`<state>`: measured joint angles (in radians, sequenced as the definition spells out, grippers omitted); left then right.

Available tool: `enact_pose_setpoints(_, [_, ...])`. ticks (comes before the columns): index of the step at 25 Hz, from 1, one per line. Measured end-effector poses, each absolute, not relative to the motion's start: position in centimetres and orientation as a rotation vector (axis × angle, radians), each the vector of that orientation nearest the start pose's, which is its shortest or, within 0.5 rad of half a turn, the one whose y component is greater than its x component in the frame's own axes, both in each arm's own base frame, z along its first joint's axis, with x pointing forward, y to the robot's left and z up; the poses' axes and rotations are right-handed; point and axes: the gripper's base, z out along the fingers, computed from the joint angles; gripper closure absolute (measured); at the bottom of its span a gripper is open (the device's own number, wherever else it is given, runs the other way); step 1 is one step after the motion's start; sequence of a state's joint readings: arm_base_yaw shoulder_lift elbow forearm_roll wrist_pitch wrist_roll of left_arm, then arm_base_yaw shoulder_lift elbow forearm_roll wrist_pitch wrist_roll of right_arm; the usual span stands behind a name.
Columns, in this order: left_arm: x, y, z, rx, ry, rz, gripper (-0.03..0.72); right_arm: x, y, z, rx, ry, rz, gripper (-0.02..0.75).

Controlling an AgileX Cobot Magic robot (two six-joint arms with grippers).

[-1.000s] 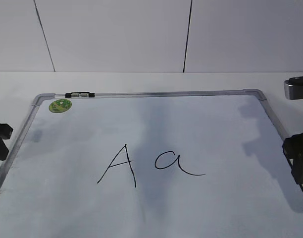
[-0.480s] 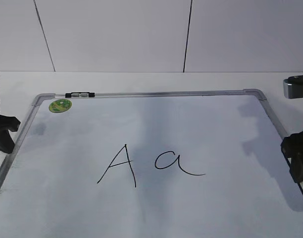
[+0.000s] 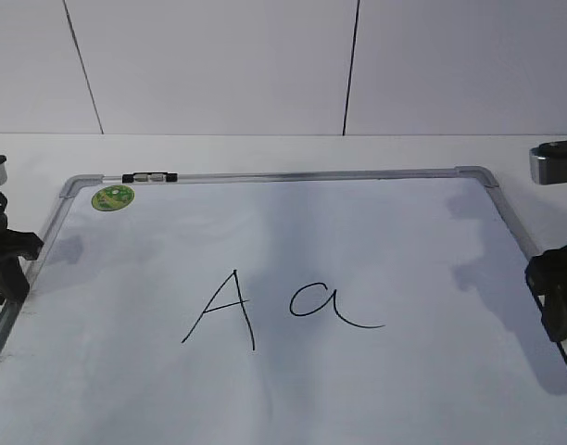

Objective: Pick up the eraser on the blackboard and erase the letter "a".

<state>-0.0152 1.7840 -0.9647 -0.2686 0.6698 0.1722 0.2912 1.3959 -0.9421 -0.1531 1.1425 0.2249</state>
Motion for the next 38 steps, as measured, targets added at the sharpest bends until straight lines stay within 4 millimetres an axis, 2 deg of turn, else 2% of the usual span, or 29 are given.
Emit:
enact_pose_setpoints(3, [31.5,-2.0,15.2,-0.014,2.949,-0.254,0.528,23.0,5.6,24.9,-0.191,3.035,-0.184,0.185])
enact_pose_setpoints(8, [31.5,-2.0,15.2,-0.026,2.951,-0.26,0.665,23.0,5.6,24.9,-0.191,3.035,-0.184,0.185])
enact_pose_setpoints(19, [31.5,-2.0,15.2,-0.038,2.953,-0.262,0.672,23.0,5.7,24.8,-0.187,3.037,-0.167,0.185])
enact_pose_setpoints(22, [31.5,-2.0,15.2,-0.035,2.954,-0.258,0.672,22.9,6.1,24.8,-0.215,3.044,-0.103,0.185])
enact_pose_setpoints(26, [31.5,-2.0,15.2,-0.033,2.953,-0.256,0.672,23.0,7.4,25.0,-0.257,3.022,0.065,0.185])
enact_pose_setpoints(30, [31.5,-2.0,15.2,-0.026,2.954,-0.25,0.672,24.1,9.5,25.4,-0.364,2.994,0.081,0.185])
enact_pose_setpoints(38, [31.5,-1.9,15.2,-0.02,2.955,-0.242,0.672,27.5,16.5,23.9,-0.637,2.975,0.052,0.185])
